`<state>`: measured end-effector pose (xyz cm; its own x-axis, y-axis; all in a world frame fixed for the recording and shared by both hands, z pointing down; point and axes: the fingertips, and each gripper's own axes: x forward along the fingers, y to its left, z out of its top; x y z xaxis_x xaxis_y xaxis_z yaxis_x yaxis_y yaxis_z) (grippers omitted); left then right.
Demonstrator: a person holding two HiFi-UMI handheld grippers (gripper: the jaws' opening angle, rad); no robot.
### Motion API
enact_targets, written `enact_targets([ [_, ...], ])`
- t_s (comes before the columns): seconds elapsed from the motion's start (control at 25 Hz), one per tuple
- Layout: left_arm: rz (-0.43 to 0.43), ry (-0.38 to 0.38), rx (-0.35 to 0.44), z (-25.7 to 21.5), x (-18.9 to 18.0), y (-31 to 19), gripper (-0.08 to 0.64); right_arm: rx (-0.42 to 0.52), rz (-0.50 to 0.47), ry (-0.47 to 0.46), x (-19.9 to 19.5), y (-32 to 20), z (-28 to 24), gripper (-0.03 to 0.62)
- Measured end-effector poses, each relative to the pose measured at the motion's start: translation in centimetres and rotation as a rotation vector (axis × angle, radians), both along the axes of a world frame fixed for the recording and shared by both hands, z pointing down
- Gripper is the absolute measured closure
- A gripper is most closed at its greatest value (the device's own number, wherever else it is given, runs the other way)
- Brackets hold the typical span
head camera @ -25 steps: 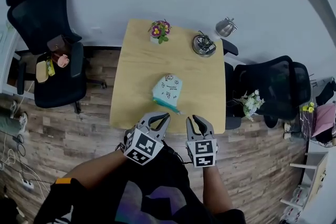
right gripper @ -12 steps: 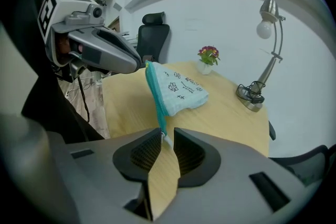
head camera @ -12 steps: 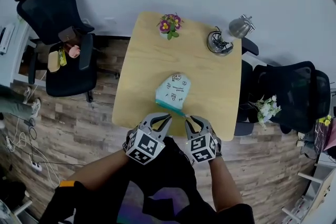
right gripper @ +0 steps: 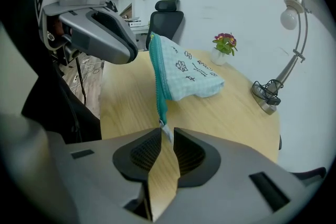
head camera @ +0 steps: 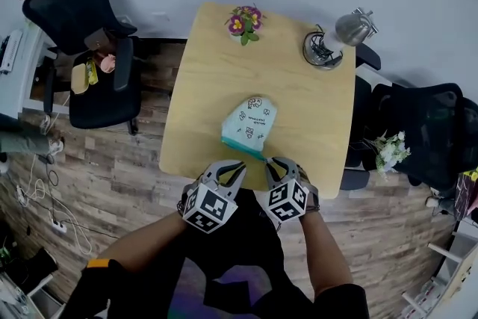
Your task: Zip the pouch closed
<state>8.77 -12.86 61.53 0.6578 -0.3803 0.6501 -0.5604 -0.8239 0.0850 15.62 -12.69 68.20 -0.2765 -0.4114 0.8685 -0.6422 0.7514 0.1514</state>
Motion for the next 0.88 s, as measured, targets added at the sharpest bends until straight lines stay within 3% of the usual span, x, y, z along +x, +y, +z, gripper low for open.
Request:
enact_targets([
  [0.2, 0.002, -0.005, 0.000, 0.3, 0.3, 0.1, 0.548, -0.001, -0.014, 0.019, 0.2, -0.4, 0.6, 0.548],
  [0.36, 0.005, 0.006, 0.021, -0.4, 0.4, -0.3, 0.548, -0.040, -0.002, -0.036, -0.1, -0.1, -0.8, 0.568],
  [0.72, 0.029, 0.091, 0.133, -5.7, 0.4, -2.2, 0.548, -0.117, 0.096, -0.403, -2.9, -0.9, -10.6, 0.571],
  [0.88, 0.072, 0.140, 0.172, -7.9, 0.3, -2.0, 0.548, -0.119, 0.111, -0.486, -3.9, -1.3, -13.1, 0.571],
])
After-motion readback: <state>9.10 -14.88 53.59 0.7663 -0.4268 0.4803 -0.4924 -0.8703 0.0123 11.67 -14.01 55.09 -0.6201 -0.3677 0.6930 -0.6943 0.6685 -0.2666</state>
